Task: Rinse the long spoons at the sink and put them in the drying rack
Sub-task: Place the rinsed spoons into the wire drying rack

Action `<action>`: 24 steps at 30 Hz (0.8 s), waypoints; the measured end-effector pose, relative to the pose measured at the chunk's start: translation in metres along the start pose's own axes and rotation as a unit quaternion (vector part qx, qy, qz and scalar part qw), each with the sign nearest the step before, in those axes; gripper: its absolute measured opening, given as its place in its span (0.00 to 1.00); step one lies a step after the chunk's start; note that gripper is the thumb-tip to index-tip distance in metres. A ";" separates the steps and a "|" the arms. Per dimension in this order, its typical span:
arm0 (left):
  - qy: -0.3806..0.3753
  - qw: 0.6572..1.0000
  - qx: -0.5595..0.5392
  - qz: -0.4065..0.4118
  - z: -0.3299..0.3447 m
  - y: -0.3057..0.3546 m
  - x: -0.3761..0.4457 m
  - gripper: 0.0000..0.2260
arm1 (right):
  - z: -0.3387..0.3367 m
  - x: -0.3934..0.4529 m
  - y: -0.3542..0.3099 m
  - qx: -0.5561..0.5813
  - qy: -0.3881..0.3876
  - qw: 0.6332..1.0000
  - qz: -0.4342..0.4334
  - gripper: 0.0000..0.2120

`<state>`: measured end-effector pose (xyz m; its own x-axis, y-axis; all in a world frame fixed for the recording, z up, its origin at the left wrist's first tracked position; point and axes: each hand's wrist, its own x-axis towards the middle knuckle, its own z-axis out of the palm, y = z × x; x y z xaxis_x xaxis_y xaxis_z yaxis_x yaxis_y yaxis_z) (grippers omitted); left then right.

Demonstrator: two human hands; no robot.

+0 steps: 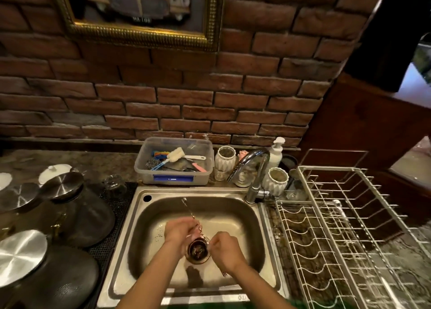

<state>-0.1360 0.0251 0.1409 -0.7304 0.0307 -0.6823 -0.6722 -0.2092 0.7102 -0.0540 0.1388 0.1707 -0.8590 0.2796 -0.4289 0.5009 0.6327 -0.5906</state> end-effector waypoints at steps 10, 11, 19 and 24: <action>-0.078 0.993 0.066 0.065 0.033 0.090 -0.082 0.03 | -0.098 -0.045 -0.046 0.097 -0.035 0.992 -0.075 0.03; -0.081 0.992 0.064 0.077 0.039 0.097 -0.090 0.03 | -0.109 -0.050 -0.049 0.099 -0.044 0.991 -0.083 0.04; -0.135 0.978 0.112 0.116 0.113 0.130 -0.143 0.03 | -0.204 -0.087 -0.046 0.139 -0.071 0.980 -0.127 0.06; -0.178 0.967 0.135 0.120 0.175 0.125 -0.168 0.07 | -0.259 -0.102 -0.017 0.170 -0.072 0.975 -0.124 0.05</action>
<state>-0.1184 0.1647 0.3746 -0.8322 0.3582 -0.4233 -0.4502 0.0093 0.8929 -0.0020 0.2869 0.4019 -0.9464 0.0299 -0.3215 0.3076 0.3861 -0.8697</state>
